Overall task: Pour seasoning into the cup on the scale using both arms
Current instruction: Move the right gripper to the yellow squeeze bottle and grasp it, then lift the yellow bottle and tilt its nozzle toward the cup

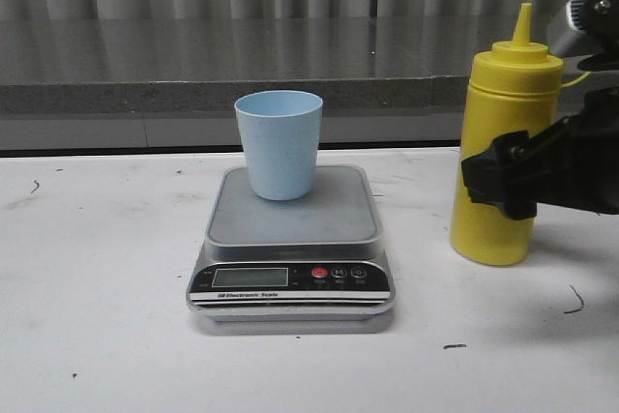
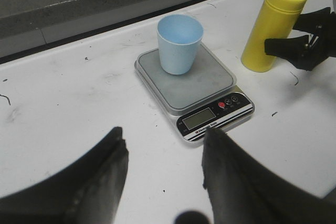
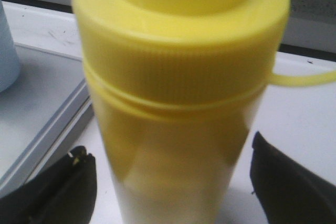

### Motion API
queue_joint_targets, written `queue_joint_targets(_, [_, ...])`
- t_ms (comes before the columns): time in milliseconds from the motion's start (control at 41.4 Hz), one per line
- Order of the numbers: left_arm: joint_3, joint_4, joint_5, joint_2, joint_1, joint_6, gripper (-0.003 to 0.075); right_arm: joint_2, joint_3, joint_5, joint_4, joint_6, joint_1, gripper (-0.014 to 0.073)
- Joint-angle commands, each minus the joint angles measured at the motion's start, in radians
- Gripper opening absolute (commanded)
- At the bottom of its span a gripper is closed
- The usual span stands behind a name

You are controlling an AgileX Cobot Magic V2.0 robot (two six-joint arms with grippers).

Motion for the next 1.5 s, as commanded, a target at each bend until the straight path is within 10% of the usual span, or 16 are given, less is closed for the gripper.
queue_joint_targets(0, [-0.027,-0.006,-0.072,0.002,-0.002,-0.009,0.0334,0.023,-0.036,-0.156,0.001,0.003,-0.006,0.0615])
queue_joint_targets(556, [-0.027,-0.006,-0.072,0.002,-0.002,-0.009,0.0334,0.23,-0.127,-0.34,0.031,0.087,-0.007,0.061])
queue_joint_targets(821, [-0.027,-0.006,-0.072,0.002,-0.002,-0.009,0.0334,0.237,-0.144,-0.333,0.031,0.087,-0.007,0.0328])
queue_joint_targets(990, [-0.027,-0.006,-0.072,0.002,-0.002,-0.009,0.0334,0.201,-0.144,-0.312,0.005,0.084,-0.007,0.0321])
queue_joint_targets(1473, [-0.027,-0.006,-0.072,0.002,-0.002,-0.009,0.0334,-0.172,-0.439,0.624,-0.032,-0.207,-0.023,0.0321])
